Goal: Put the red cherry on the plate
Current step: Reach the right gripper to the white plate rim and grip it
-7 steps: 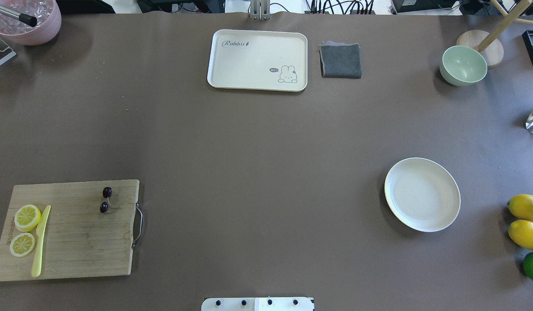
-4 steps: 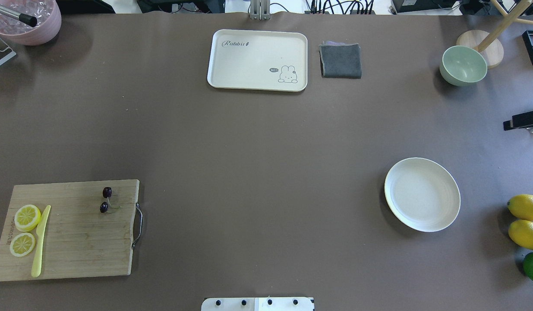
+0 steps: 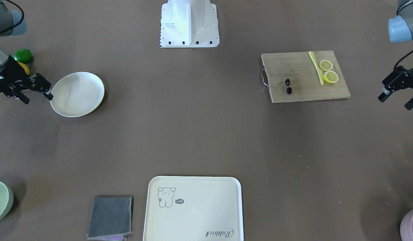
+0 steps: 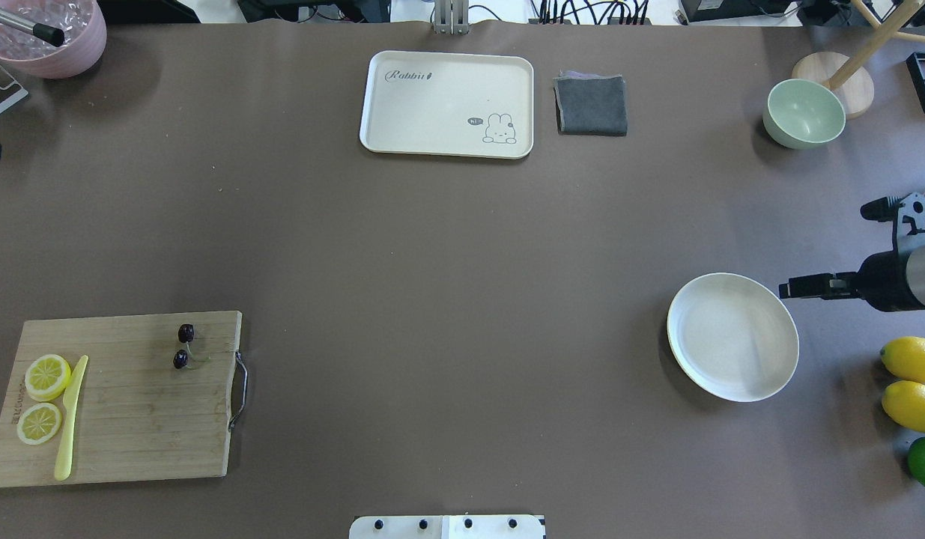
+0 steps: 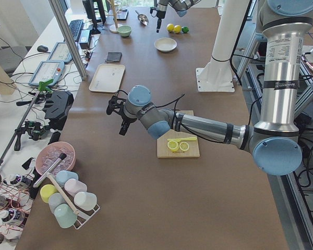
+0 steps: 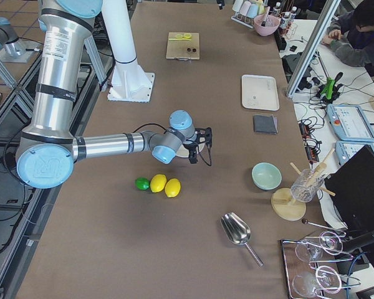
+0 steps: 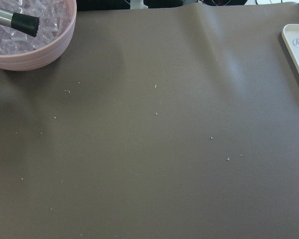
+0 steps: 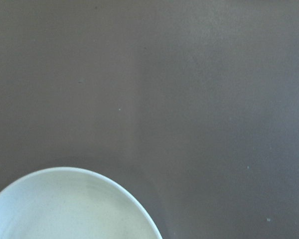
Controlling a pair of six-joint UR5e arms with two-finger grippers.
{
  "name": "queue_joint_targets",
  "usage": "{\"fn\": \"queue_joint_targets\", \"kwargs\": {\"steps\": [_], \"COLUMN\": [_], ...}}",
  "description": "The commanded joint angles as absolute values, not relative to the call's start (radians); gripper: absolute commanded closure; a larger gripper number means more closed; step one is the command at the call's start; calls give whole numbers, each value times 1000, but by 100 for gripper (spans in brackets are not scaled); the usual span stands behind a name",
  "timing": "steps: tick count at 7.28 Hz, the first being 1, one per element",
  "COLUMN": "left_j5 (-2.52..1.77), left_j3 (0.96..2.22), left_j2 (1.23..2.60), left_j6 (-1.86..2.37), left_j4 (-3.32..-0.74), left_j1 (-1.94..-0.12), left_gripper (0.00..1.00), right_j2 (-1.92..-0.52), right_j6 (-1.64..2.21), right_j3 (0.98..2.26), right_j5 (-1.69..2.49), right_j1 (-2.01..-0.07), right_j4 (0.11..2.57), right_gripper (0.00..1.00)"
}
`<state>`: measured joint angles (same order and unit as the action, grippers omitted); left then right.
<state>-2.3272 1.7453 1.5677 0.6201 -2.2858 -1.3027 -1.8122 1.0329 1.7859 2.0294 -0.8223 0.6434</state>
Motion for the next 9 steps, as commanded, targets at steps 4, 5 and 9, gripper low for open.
{"fn": "queue_joint_targets", "kwargs": {"steps": [4, 5, 9], "left_j5": [-2326, -2326, -2326], "left_j3": [1743, 1743, 1740], "left_j2": [1563, 1562, 1559], "left_j6": [614, 612, 611], "left_j4": [-2289, -2289, -2290], "left_j1": [-1301, -1301, -1301], "left_gripper": [2, 2, 2], "right_j2": [-1893, -1882, -1861], "right_j6": [1170, 1170, 1175], "right_j3": [1770, 1752, 1746], "right_j5": [1902, 1898, 1891], "right_j1": [-657, -657, -657], "right_j4": [505, 503, 505], "right_gripper": [25, 37, 100]}}
